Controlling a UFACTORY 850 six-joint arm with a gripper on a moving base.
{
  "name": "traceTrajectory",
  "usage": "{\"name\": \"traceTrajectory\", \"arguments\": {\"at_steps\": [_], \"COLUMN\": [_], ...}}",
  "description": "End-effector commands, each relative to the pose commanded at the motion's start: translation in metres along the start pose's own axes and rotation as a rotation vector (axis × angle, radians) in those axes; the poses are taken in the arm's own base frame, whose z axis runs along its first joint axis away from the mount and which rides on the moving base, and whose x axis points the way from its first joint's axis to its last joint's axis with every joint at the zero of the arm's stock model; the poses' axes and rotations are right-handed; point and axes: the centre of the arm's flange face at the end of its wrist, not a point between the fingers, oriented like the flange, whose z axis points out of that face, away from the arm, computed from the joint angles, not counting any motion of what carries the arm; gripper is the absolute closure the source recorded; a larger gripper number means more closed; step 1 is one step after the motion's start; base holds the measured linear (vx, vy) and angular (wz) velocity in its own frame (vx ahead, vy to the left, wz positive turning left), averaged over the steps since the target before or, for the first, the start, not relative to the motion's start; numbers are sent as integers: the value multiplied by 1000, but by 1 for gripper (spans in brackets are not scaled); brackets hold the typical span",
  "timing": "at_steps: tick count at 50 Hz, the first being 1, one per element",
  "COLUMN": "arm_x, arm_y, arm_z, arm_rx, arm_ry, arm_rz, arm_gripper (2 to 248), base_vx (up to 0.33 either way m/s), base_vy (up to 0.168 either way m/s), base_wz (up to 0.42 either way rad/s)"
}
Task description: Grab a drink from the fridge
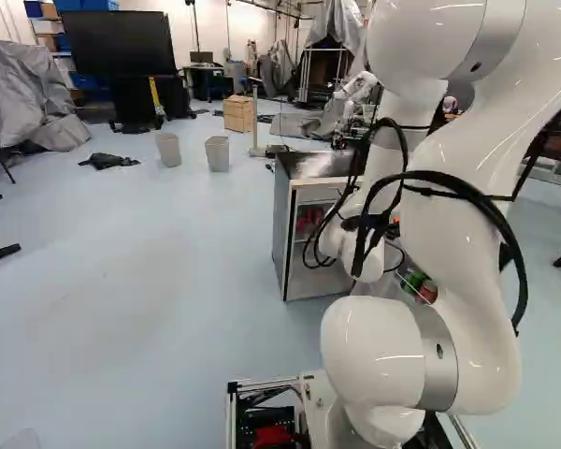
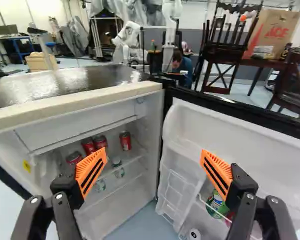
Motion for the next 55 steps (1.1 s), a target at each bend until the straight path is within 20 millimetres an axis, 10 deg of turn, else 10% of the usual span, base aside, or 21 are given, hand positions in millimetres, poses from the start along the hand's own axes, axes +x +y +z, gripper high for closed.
{"name": "traceTrajectory", "arguments": {"at_steps": [55], "arm_x": [-54], "arm_y": [-47], "arm_z": [26], "arm_rx": [433], "arm_ry": [-113], "arm_rz": [-71], "arm_gripper": [3], "base_vx": [0], "base_vy": [0], "base_wz": [0]}}
